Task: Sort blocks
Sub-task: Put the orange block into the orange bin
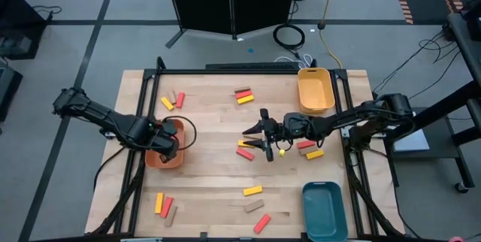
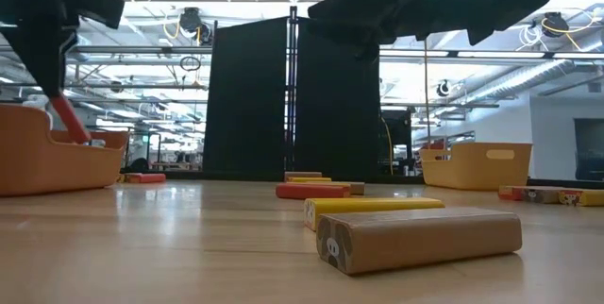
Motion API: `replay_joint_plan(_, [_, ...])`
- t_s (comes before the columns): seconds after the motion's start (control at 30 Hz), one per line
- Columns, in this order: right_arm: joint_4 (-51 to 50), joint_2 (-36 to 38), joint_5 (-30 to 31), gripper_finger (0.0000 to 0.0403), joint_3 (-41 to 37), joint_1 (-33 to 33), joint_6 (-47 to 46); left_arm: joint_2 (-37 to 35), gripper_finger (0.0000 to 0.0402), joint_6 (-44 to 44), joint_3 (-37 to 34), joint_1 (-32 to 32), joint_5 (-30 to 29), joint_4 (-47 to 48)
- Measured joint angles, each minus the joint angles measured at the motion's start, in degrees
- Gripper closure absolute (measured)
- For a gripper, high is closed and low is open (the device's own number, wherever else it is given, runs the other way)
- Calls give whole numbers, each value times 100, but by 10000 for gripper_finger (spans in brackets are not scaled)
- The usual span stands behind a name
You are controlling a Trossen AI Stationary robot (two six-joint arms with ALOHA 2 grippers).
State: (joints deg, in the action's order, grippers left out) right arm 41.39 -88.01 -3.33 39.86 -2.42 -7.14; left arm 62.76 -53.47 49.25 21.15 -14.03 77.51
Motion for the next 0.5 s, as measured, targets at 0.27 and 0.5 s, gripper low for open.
replay_joint_plan(0.27, [10, 0, 26, 243, 0, 0, -66, 0, 282, 517, 0, 0, 36, 2])
replay_joint_plan(0.5, [39, 0, 28, 243, 0, 0, -36, -1, 206, 601, 0, 0, 66, 480])
